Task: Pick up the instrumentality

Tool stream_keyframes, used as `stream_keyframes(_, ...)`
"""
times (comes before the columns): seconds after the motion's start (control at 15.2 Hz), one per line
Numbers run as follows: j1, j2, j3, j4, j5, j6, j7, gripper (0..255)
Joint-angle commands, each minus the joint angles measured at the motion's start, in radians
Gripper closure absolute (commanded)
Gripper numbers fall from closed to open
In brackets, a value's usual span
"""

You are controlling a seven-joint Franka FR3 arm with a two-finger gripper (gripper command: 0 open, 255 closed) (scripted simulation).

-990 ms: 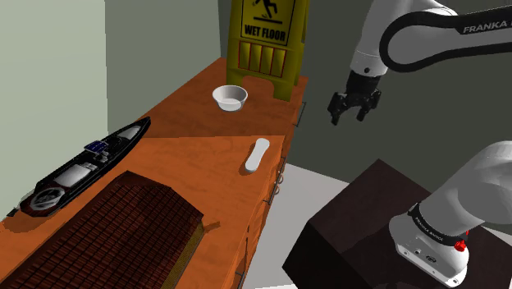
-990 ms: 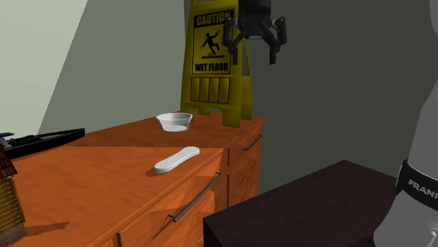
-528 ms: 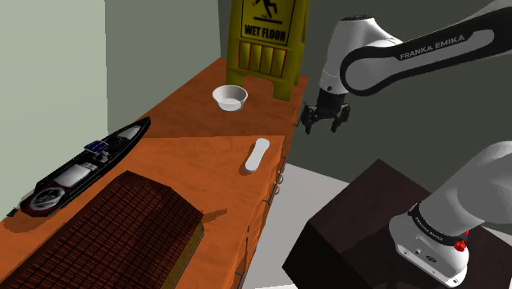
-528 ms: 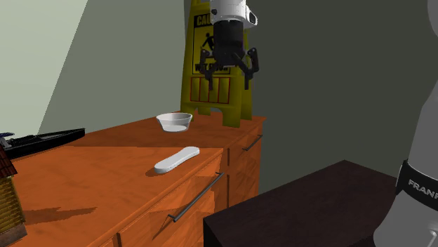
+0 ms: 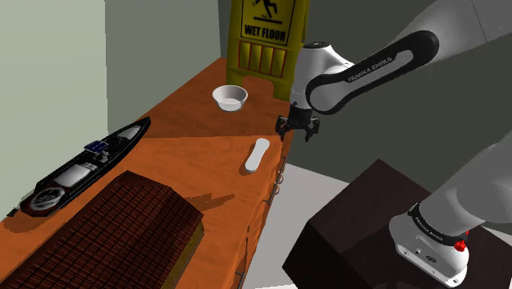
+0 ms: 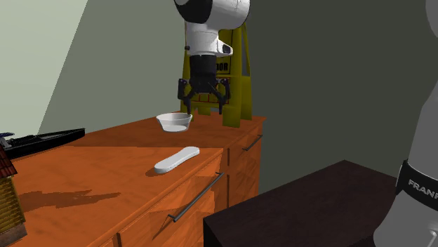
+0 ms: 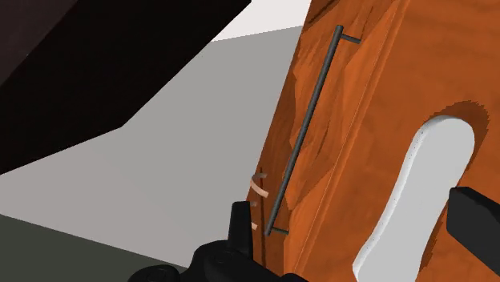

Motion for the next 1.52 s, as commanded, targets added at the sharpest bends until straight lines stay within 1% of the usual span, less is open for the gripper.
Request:
stream_keyframes(0.0,0.005,0.083,0.0,0.047,-0.039,0.036,0.069,0)
stream_keyframes(0.26,0.036,0.251,-0.026,0.166,-0.117,0.084,0.197,0)
stream_keyframes(0.46,0.069,0.373,-0.056,0.268,-0.16,0.104,0.277,0)
stream_keyframes(0.73,0.112,0.531,-0.099,0.422,-0.192,0.113,0.36,0)
stream_keyframes(0.99,0.146,0.675,-0.134,0.582,-0.202,0.103,0.418,0)
stream_keyframes(1.45,0.157,0.753,-0.149,0.607,-0.216,0.156,0.427,0)
